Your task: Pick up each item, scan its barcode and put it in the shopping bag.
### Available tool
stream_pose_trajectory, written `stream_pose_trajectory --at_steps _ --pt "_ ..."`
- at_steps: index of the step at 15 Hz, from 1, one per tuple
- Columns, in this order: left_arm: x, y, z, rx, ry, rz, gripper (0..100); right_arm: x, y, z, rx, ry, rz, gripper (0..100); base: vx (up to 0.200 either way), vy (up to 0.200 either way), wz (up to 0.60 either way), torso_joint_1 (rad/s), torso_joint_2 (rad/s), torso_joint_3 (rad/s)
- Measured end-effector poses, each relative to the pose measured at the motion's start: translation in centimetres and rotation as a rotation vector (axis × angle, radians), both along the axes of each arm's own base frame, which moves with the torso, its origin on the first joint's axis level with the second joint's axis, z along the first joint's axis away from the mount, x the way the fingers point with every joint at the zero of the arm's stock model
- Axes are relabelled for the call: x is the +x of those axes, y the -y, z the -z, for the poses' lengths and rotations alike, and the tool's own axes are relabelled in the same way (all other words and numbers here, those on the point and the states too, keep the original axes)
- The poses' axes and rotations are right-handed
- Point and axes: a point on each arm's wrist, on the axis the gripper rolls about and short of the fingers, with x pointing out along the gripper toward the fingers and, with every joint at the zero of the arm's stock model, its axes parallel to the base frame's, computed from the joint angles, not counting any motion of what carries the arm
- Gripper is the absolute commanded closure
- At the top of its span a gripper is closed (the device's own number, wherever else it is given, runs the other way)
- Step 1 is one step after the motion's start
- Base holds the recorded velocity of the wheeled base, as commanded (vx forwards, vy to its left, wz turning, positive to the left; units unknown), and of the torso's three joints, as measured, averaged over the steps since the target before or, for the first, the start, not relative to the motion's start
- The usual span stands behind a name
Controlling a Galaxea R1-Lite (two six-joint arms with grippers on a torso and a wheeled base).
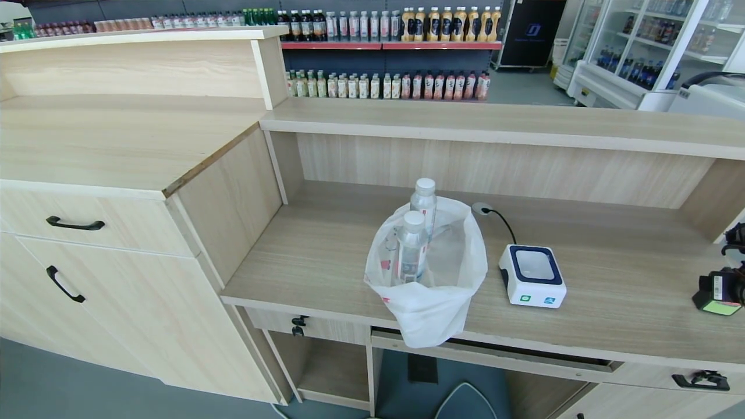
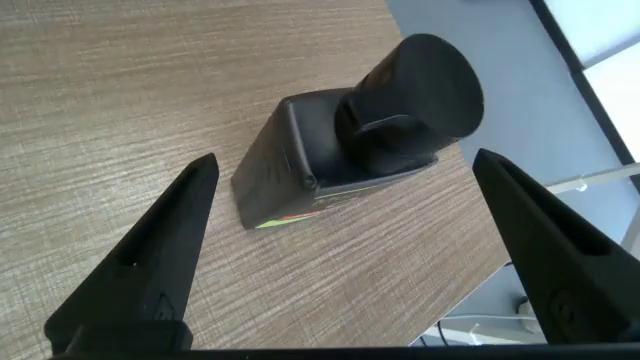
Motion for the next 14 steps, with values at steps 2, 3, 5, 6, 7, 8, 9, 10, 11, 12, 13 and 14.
stream_pose_trajectory --at_steps 2,3,5,6,7,8,9,10,11,12,13,14 --pt "0.0 0.0 0.0 0.000 0.000 0.000 0 0.2 -0.1 0.1 -0.003 0.000 -0.006 0 0.000 0.000 0.00 0.000 0.00 0.000" --pt "0.0 0.0 0.0 0.000 0.000 0.000 0 0.3 -0.2 0.2 0.001 -0.003 -0.008 0 0.000 0.000 0.00 0.000 0.00 0.000" --pt "0.0 0.0 0.0 0.000 0.000 0.000 0 0.1 -0.4 0.6 0.014 -0.011 -0.007 0 0.000 0.000 0.00 0.000 0.00 0.000" --pt "0.0 0.0 0.0 0.000 0.000 0.001 0 -0.2 -0.4 0.8 0.019 -0.018 -0.004 0 0.000 0.000 0.00 0.000 0.00 0.000" --pt "0.0 0.0 0.0 0.000 0.000 0.001 0 -0.6 -0.5 0.8 0.025 -0.027 0.001 0 0.000 0.000 0.00 0.000 0.00 0.000" --pt "0.0 0.0 0.0 0.000 0.000 0.001 0 -1.1 -0.6 0.8 0.027 -0.036 0.005 0 0.000 0.000 0.00 0.000 0.00 0.000" --pt "0.0 0.0 0.0 0.000 0.000 0.001 0 -1.8 -0.8 0.6 0.024 -0.054 0.006 0 0.000 0.000 0.00 0.000 0.00 0.000" --pt "0.0 0.0 0.0 0.000 0.000 0.000 0 -2.6 -1.1 0.2 0.008 -0.074 0.002 0 0.000 0.000 0.00 0.000 0.00 0.000" --pt "0.0 0.0 0.0 0.000 0.000 0.000 0 -3.6 -1.3 -0.1 -0.014 -0.103 -0.001 0 0.000 0.000 0.00 0.000 0.00 0.000" --pt "0.0 0.0 0.0 0.000 0.000 0.000 0 -4.4 -1.3 -0.5 -0.030 -0.115 0.005 0 0.000 0.000 0.00 0.000 0.00 0.000" --pt "0.0 0.0 0.0 0.000 0.000 0.000 0 -4.9 -1.1 -0.8 -0.040 -0.114 0.017 0 0.000 0.000 0.00 0.000 0.00 0.000" --pt "0.0 0.0 0.0 0.000 0.000 0.000 0 -5.2 -0.9 -1.0 -0.058 -0.121 0.022 0 0.000 0.000 0.00 0.000 0.00 0.000"
